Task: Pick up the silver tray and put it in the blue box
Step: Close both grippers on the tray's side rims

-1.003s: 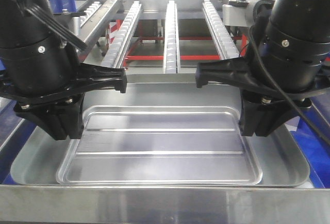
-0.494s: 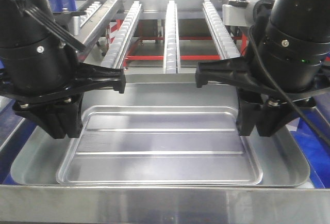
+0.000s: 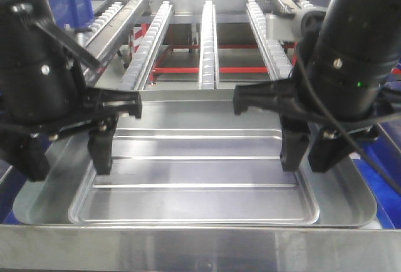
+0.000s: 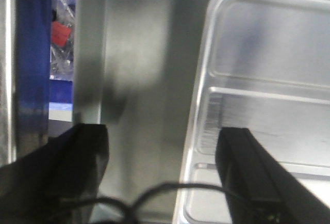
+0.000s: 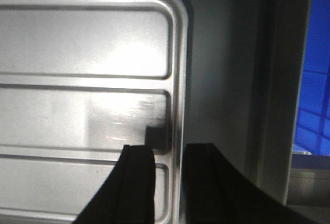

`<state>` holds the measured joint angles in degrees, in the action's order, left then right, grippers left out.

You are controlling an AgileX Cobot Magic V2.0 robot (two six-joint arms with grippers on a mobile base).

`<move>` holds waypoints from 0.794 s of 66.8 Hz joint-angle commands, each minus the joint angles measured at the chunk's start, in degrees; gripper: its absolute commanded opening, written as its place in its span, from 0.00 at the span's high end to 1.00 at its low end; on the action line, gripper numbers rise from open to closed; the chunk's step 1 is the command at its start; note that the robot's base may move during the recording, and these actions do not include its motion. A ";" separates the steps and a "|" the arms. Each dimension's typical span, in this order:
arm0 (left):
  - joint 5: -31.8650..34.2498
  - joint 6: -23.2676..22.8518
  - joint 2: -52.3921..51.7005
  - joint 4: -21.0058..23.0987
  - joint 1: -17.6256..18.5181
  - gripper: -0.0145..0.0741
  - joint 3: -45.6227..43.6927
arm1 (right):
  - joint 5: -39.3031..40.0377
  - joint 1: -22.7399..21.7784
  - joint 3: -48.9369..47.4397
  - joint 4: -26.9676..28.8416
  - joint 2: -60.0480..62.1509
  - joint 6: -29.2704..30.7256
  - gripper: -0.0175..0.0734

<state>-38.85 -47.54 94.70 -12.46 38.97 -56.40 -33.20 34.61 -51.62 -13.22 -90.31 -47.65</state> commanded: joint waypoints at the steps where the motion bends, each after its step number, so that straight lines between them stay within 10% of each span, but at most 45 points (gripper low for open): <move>1: 0.69 0.31 -1.55 -0.07 0.58 0.50 -1.35 | 2.23 -0.65 -1.63 -0.80 1.68 0.77 0.49; 53: 3.96 1.33 -1.33 -2.85 1.07 0.50 -1.35 | 2.06 -4.59 -1.63 2.23 1.68 1.22 0.42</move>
<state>-36.15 -46.17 95.20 -14.66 39.70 -56.40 -32.54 30.33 -51.62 -10.73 -90.64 -47.03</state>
